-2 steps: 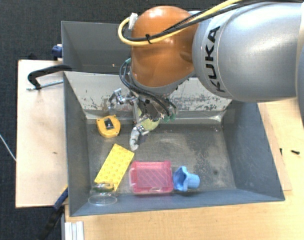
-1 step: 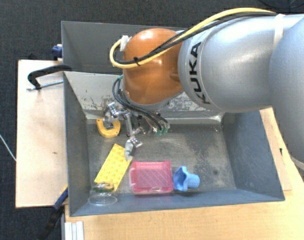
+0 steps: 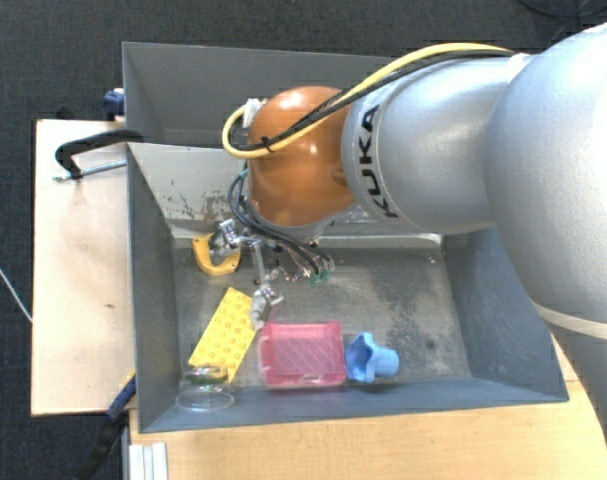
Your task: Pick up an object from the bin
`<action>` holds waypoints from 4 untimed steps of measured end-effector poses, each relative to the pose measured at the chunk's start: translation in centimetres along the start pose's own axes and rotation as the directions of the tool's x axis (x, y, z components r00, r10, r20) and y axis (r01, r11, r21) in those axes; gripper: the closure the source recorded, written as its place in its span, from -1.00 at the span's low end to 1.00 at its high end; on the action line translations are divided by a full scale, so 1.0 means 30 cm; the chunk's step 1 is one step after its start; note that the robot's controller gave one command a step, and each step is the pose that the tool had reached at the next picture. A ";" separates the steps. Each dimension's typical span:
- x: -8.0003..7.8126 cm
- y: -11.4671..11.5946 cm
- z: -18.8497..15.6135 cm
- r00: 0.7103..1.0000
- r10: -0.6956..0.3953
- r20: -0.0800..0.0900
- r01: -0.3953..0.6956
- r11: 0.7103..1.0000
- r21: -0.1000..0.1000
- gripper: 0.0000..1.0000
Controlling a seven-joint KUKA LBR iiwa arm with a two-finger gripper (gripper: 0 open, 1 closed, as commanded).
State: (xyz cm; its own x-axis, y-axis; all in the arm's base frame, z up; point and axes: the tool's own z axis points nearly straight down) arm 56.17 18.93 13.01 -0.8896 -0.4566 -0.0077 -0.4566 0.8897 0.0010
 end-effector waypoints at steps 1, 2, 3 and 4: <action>-0.014 -0.095 0.111 0.996 -0.094 -0.005 0.094 0.996 -0.002 -1.00; -0.018 -0.117 0.114 0.987 -0.162 -0.004 0.162 0.987 -0.002 -1.00; 0.027 -0.030 0.122 0.955 -0.295 -0.006 0.295 0.956 -0.002 -1.00; 0.060 0.076 0.169 0.925 -0.380 -0.004 0.380 0.925 0.000 -1.00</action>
Offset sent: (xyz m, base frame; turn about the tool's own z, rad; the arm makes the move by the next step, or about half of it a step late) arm -0.0651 0.0085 -0.0287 -0.3070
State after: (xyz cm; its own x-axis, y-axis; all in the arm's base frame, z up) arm 53.57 20.15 7.92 -0.6498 -0.7601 -0.0038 -0.7601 0.6498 -0.0018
